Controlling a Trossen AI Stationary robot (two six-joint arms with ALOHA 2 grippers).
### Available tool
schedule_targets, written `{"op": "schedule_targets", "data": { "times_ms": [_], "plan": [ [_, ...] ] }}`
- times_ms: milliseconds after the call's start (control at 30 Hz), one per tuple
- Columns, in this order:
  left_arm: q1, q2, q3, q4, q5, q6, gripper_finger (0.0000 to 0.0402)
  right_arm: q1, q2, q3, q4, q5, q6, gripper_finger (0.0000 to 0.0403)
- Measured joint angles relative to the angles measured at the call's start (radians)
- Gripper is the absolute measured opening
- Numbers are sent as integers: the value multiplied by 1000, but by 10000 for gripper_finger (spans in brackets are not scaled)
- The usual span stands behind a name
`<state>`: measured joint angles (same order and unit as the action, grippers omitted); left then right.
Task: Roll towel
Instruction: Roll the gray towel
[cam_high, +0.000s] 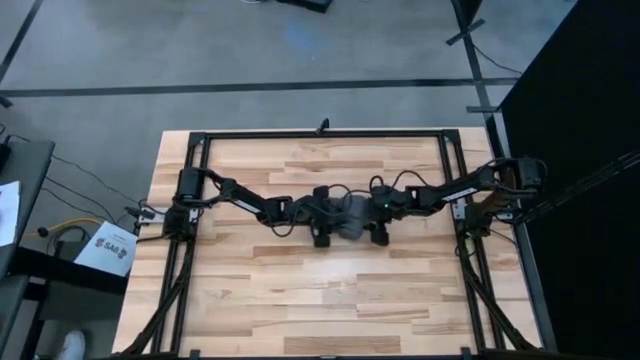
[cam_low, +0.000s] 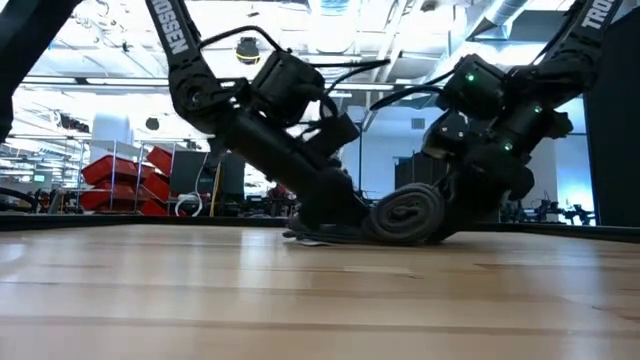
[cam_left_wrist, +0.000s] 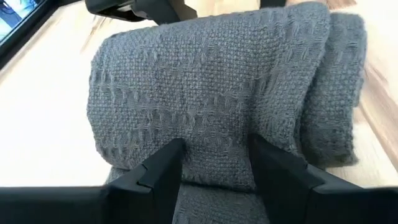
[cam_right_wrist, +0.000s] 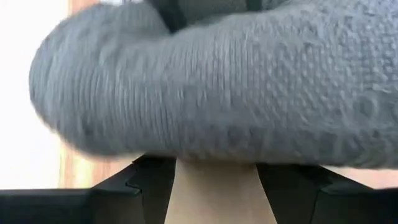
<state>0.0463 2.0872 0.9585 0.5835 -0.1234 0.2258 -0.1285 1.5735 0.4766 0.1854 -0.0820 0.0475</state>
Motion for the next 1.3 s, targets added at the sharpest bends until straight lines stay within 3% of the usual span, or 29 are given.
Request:
{"op": "schedule_targets", "data": {
  "times_ms": [133,300,600,900,1133,1300],
  "plan": [
    [-5,59,36,6,5,-19,173,24,-1,-4,-12,85,34,203],
    [-7,64,56,-1,7,-9,173,27,-18,-2,9,107,-3,203],
    [7,-26,53,-101,19,38,173,12,-103,22,-17,136,-53,203],
    [14,-104,52,-185,19,38,173,18,-38,24,23,134,-64,203],
    [15,-182,53,-348,8,51,173,20,-5,25,45,134,-106,203],
    [17,-309,54,-583,-13,35,173,20,-5,27,71,134,-127,203]
  ]
}}
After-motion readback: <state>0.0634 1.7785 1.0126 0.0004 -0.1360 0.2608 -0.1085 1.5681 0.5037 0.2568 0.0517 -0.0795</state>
